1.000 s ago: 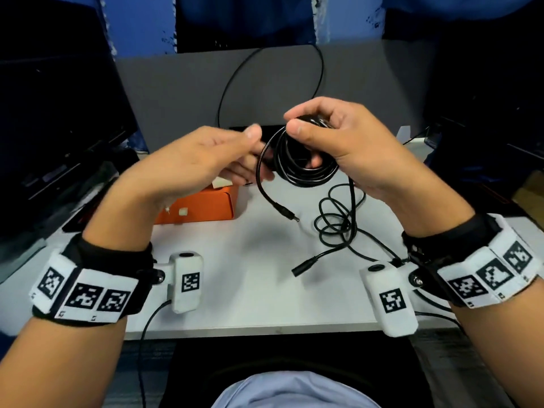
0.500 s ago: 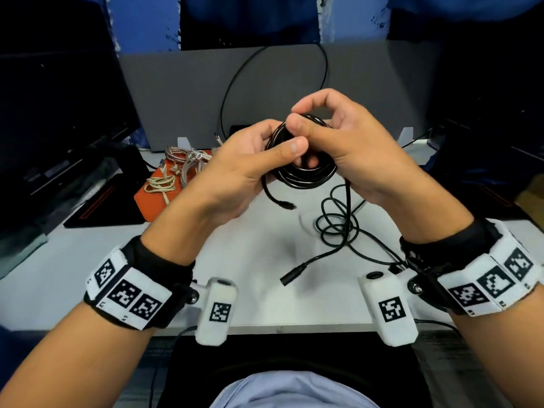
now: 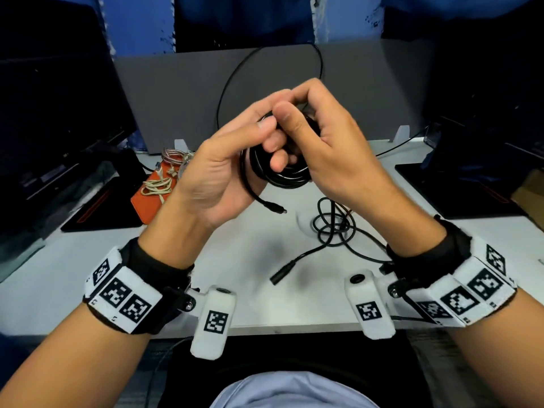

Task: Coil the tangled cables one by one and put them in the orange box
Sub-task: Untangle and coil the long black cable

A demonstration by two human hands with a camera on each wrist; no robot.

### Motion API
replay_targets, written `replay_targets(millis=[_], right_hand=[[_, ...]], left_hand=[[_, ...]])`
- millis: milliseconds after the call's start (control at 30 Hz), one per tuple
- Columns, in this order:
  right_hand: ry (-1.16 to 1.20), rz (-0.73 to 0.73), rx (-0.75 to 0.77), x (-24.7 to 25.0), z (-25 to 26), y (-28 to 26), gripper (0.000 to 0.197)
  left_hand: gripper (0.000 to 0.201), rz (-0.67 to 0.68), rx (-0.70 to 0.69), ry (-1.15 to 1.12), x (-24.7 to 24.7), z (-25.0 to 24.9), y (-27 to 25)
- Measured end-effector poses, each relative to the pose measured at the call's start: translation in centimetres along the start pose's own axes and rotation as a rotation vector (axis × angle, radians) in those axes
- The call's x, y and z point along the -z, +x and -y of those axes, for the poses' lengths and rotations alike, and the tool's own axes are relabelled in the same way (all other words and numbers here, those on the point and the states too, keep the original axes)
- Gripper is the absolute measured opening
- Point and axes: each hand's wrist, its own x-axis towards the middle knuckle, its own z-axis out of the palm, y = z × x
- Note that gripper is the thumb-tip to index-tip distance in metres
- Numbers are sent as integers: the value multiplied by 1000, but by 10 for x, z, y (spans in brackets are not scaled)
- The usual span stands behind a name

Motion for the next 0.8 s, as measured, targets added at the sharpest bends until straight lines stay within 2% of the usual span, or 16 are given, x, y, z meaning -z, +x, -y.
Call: replay_targets(millis=[167, 233, 300, 433, 633, 800], right_hand=[[-26, 58, -19, 4, 5, -2, 29], [-7, 68, -14, 4, 6, -1, 28], [23, 55, -5, 2, 7, -1, 23], [110, 3, -62, -6, 6, -2, 30], [285, -10, -210, -7, 10, -5, 35], [277, 27, -285, -4, 8, -4, 43]], left_hand=[[59, 131, 48, -149, -4, 3, 1], [58, 151, 48, -186, -5, 3, 1], [55, 135, 35, -244, -6, 4, 1], [31, 41, -17, -398, -9, 10, 2], [32, 72, -28, -458, -9, 9, 0], [31, 14, -51, -466, -5, 1, 1]])
